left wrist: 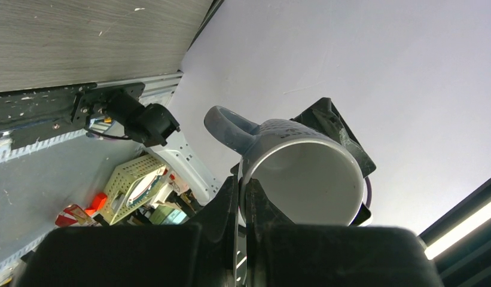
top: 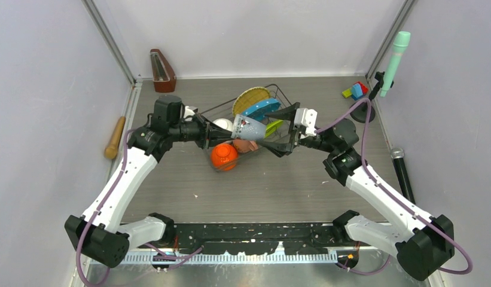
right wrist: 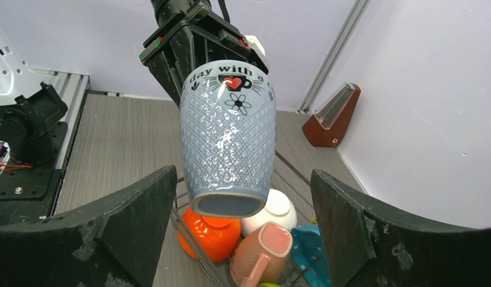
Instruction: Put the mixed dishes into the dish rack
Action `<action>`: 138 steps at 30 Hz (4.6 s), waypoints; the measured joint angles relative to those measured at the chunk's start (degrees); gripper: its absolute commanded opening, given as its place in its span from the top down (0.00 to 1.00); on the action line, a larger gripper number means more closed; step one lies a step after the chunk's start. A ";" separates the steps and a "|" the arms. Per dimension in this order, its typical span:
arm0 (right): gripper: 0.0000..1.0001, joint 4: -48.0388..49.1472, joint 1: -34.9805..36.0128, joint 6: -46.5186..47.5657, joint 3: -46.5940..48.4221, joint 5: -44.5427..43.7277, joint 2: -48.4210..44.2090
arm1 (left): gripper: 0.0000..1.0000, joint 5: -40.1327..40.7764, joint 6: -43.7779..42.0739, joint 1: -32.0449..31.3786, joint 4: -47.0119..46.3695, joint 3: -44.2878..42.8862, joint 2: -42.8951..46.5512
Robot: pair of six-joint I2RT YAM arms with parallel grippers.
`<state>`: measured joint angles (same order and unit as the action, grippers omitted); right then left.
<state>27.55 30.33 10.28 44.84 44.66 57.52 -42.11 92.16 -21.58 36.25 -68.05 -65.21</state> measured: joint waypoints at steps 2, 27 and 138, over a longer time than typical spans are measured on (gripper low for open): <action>0.12 0.94 0.00 -0.70 0.00 0.55 0.66 | 1.00 -0.07 0.00 -0.17 -0.07 0.00 0.00; 0.98 5.31 -0.20 -6.38 0.31 4.59 3.13 | 0.76 -1.55 2.21 -2.58 -6.08 0.98 0.00; 0.15 -79.76 -13.60 -89.37 48.00 -46.53 50.66 | 0.01 45.05 -51.69 -2.01 8.37 6.73 14.82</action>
<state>-52.21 16.73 -79.09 92.84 -1.87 108.18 2.94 40.47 -23.59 44.62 -61.32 -50.39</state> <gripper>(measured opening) 0.797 0.988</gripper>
